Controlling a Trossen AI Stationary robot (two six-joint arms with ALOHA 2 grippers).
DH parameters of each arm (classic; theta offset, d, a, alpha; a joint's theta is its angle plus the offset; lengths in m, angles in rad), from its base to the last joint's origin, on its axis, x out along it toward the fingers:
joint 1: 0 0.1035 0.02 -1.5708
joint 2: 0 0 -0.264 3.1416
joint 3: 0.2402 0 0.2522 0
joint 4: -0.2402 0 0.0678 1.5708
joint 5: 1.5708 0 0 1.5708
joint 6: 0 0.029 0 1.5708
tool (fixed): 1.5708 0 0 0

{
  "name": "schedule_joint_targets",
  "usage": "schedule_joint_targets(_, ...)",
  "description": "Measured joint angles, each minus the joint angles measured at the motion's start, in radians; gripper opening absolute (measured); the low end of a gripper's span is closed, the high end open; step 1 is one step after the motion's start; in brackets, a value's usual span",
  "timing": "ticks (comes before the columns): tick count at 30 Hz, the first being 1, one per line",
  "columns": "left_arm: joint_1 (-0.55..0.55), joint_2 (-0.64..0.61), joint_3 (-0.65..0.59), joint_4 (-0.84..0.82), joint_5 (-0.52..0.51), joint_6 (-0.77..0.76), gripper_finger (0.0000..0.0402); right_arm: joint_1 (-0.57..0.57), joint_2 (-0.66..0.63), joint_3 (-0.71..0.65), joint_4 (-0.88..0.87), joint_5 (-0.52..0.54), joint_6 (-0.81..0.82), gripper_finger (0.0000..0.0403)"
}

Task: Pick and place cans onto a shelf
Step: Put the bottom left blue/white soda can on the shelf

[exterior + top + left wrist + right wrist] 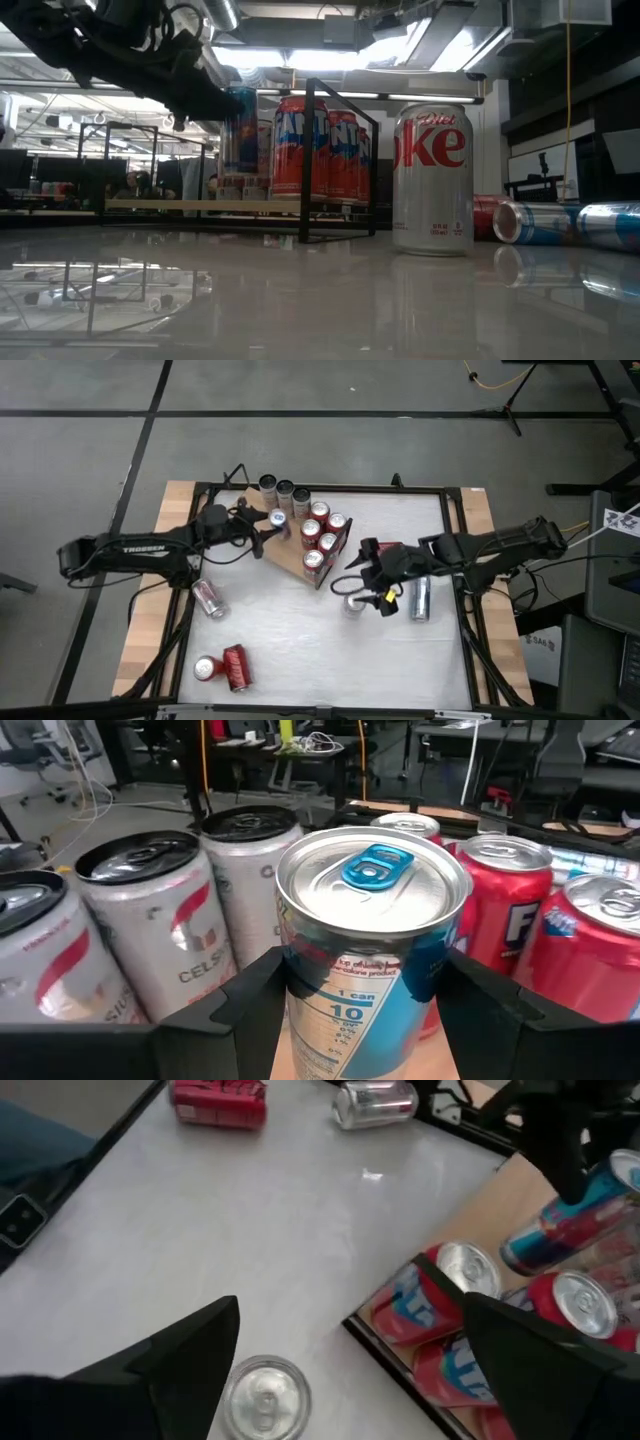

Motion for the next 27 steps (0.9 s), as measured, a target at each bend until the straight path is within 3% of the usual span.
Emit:
schedule_joint_targets(8, 0.066, 0.114, 0.0, 0.042, 0.106, 0.009, 0.021, -0.082, 0.0, 0.0, 0.001, -0.061, 0.0, 0.0372)
schedule_joint_targets(14, 0.07, 0.188, 0.0, 0.133, 0.109, 0.01, 0.021, -0.118, 0.007, 0.0, 0.001, -0.062, 0.0, 0.0372)
schedule_joint_targets(27, 0.07, 0.24, 0.005, 0.114, 0.108, 0.008, 0.0219, -0.138, 0.075, 0.0, 0.02, -0.061, -0.079, 0.0372)
